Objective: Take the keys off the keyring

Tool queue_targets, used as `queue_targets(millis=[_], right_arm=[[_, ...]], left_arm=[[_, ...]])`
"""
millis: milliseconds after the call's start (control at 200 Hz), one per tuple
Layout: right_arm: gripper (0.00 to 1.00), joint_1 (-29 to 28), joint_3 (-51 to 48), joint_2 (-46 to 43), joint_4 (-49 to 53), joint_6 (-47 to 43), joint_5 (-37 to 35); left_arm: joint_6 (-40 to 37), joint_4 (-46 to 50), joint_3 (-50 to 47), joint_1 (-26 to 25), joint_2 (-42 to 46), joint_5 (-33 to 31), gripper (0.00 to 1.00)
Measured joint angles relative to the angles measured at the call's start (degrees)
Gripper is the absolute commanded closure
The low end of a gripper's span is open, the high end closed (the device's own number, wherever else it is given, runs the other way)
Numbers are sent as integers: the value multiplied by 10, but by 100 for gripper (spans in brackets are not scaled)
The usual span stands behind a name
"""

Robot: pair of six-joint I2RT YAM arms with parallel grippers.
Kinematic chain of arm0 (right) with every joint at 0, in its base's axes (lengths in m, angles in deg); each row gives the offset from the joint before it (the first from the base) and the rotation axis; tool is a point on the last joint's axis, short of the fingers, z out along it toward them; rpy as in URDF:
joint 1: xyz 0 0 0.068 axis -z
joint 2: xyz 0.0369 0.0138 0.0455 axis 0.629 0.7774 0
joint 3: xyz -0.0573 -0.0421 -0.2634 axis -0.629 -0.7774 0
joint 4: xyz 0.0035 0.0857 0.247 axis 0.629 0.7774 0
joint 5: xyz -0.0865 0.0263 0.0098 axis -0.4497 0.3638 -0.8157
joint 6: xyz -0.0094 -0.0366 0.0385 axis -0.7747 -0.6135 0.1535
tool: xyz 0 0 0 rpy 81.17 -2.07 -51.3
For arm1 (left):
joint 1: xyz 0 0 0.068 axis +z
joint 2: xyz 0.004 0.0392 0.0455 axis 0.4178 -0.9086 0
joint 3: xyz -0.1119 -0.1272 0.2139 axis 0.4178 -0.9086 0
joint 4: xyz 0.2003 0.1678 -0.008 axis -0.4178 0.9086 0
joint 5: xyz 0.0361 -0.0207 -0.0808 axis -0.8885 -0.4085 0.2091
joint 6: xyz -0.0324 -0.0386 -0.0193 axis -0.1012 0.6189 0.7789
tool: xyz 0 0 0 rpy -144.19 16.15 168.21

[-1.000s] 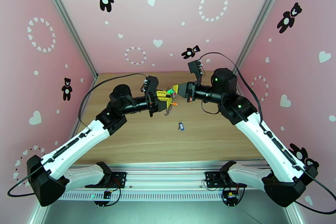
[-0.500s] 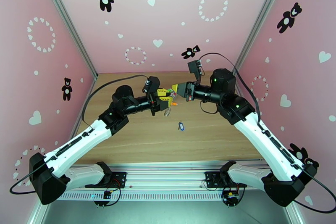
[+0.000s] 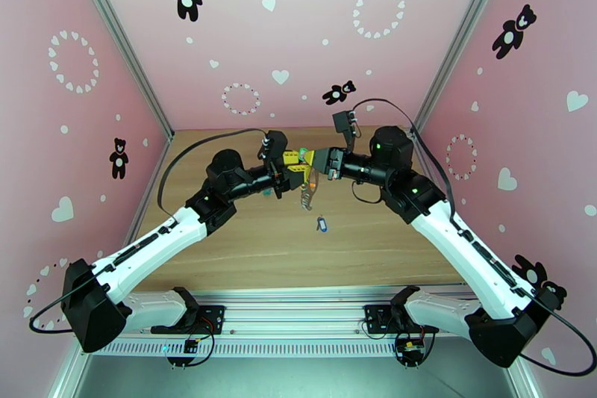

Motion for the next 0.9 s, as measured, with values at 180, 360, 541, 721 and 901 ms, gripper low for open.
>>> queue_targets(millis=[180,360,541,721,901], right_arm=[[100,0,0,-5,-1,0,-8],[100,0,0,-6,-1,0,-13],[100,-1,0,-6,0,0,-19],[100,-2,0,-7,2,0,-20],[100,-2,0,-8,3,0,-20]], left_arm=[[-5,-10,0,-3,0,5,77],[-14,-4,0,-6,0,9,77],[-26,7,0,-6,0,13,85],[-34,7,0,-5,0,11,91],[-43,20,6,-6,0,11,93]])
